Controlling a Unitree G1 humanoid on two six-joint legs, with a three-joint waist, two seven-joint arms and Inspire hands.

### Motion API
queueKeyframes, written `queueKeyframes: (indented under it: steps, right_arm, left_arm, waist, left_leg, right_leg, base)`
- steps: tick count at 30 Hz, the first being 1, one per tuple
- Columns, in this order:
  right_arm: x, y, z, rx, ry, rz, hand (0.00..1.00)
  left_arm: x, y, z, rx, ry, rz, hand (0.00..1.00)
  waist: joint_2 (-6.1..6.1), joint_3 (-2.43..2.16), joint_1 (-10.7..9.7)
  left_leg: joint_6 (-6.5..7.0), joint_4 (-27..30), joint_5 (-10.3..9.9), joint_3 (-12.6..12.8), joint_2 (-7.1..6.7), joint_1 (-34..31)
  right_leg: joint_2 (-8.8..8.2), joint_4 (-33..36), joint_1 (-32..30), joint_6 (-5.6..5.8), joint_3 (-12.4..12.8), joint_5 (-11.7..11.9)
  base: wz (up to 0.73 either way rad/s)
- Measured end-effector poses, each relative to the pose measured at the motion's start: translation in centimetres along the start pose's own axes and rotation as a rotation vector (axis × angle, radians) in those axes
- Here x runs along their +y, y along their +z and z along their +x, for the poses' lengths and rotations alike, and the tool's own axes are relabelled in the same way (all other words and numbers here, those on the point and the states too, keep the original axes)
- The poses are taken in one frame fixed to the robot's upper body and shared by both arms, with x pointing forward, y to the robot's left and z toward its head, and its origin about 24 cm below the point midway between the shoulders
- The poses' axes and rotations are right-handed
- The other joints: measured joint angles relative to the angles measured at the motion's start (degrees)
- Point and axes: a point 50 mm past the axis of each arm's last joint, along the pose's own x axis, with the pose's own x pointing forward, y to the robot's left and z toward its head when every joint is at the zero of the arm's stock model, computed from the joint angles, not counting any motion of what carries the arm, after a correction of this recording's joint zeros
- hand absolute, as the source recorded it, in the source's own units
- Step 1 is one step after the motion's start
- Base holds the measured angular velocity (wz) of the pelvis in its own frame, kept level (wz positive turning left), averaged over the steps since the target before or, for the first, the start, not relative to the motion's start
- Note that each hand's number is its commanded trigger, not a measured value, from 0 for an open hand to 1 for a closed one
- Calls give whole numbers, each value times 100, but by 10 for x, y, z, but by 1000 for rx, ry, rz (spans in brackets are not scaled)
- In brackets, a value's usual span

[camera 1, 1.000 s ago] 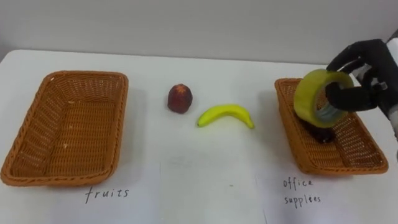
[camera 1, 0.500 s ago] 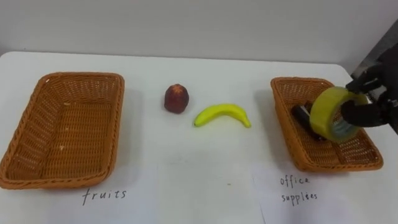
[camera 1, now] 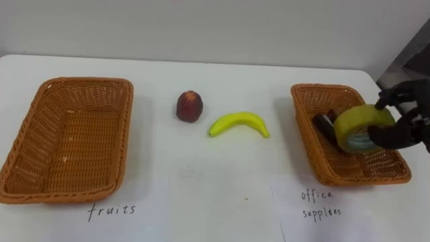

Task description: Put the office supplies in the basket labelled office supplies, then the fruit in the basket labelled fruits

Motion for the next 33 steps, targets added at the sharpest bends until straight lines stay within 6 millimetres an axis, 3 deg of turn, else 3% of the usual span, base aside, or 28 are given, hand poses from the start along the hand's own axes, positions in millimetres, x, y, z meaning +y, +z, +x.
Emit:
queueKeyframes:
  steps: [33]
  right_arm:
    - [0, 0, 0, -3, 1, 33, 0]
  left_arm:
    - [0, -3, -1, 8, -1, 2, 0]
  waist:
    - [14, 8, 15]
  left_leg:
    - [0, -9, 0, 8, 2, 12]
  right_leg:
    - [3, 6, 1, 0, 3, 0]
  base:
    - [0]
